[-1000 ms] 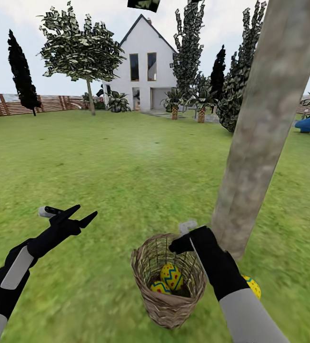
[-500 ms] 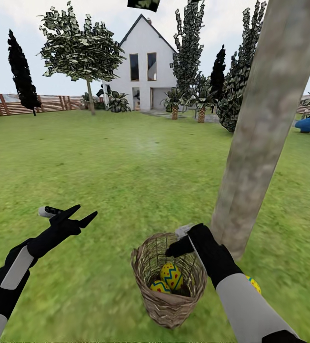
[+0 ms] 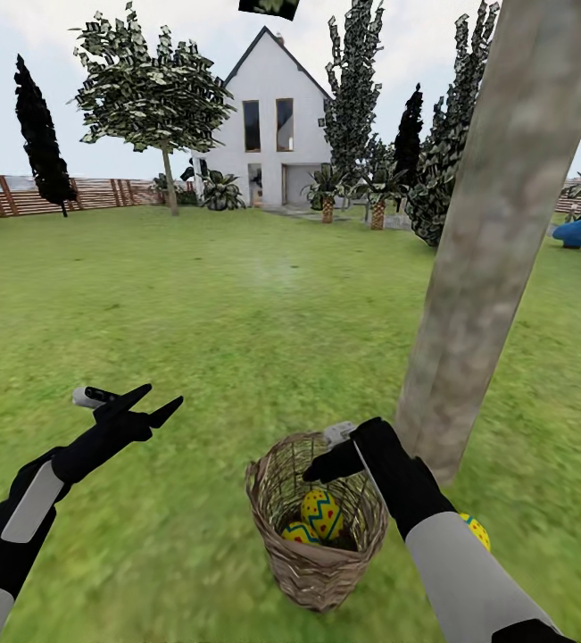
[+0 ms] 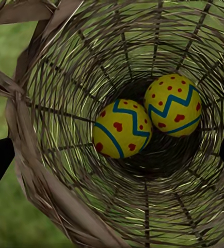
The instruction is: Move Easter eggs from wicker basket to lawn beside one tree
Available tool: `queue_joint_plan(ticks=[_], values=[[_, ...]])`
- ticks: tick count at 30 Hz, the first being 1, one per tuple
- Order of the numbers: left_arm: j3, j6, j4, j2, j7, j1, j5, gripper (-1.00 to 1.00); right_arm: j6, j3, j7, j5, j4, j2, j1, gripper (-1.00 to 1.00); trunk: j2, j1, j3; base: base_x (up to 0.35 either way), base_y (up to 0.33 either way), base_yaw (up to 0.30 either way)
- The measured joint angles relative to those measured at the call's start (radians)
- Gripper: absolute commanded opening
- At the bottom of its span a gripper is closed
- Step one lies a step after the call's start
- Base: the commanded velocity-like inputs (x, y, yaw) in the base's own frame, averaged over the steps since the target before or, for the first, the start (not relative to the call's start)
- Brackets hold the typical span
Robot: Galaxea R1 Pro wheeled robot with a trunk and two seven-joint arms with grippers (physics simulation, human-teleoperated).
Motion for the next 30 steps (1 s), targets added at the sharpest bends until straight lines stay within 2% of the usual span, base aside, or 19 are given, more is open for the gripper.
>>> queue_joint_plan(ticks=[11,20,23,25,28,30], values=[[-0.001,0.0,-0.001,-0.001,0.001,0.0,0.0,1.0,0.002,0.005,-0.007,0.01,0.006,-0.001,0.0,1.0,0.0,0.0,0.0,0.291,0.0,0.0],[-0.002,-0.001,0.001,-0.002,-0.001,0.0,0.001,1.0,0.002,0.009,-0.009,0.015,0.012,0.001,0.0,1.0,0.0,0.0,0.0,0.041,0.0,0.0],[-0.002,-0.001,-0.001,-0.002,-0.001,0.0,0.0,1.0,0.002,0.011,-0.01,0.02,0.01,0.003,0.0,1.0,-0.021,0.011,-0.009,0.001,0.0,0.0],[-0.002,-0.002,-0.001,-0.003,-0.001,0.0,0.0,1.0,0.001,0.019,-0.013,0.044,0.009,0.004,0.0,1.0,-0.035,0.019,-0.016,0.0,0.0,0.0],[-0.002,-0.002,-0.001,-0.003,0.0,0.0,0.0,1.0,0.002,0.057,-0.013,0.119,0.008,0.007,0.001,1.0,-0.056,0.031,-0.025,0.0,0.0,0.0],[-0.002,-0.002,-0.001,-0.003,0.0,0.0,0.0,1.0,0.001,0.071,-0.011,0.15,0.011,0.008,0.001,1.0,-0.07,0.038,-0.031,0.0,0.0,0.0]])
